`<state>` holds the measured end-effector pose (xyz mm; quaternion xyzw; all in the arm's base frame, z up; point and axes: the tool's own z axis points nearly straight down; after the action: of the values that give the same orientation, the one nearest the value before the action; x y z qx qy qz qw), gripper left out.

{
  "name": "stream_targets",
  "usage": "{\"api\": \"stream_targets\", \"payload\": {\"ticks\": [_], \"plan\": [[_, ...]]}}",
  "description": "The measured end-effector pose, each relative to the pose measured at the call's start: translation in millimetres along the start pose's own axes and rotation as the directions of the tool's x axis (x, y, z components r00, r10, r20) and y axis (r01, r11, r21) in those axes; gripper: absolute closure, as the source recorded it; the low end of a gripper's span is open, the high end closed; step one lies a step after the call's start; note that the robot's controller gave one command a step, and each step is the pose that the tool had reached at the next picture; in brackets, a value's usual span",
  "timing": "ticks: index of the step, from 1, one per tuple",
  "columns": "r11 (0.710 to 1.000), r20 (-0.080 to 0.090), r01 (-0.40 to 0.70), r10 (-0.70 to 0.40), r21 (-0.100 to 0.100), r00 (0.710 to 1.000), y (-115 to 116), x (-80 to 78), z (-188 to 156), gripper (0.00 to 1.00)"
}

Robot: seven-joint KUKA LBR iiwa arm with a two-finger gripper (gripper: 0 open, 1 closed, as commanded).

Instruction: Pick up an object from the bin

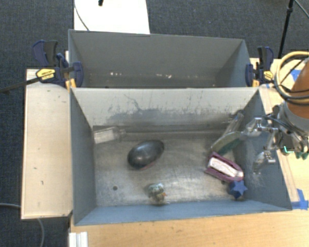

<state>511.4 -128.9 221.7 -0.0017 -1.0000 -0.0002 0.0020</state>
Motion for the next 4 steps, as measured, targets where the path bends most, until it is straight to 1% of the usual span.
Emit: {"api": "stream_targets", "payload": {"ticks": [1, 2, 3, 4], "plan": [[0.993, 0.005, -0.118, 0.118, -0.001, 0.993, 2, -42.7, 92, 0.0], [0.986, 0.015, -0.167, 0.167, 0.002, 0.986, -4, -45.5, 102, 0.0], [0.873, 0.005, 0.488, -0.488, 0.002, 0.873, 48, 26.0, 58, 0.0], [0.981, 0.019, 0.192, -0.192, 0.005, 0.981, 44, 3.9, 123, 0.0]]}}
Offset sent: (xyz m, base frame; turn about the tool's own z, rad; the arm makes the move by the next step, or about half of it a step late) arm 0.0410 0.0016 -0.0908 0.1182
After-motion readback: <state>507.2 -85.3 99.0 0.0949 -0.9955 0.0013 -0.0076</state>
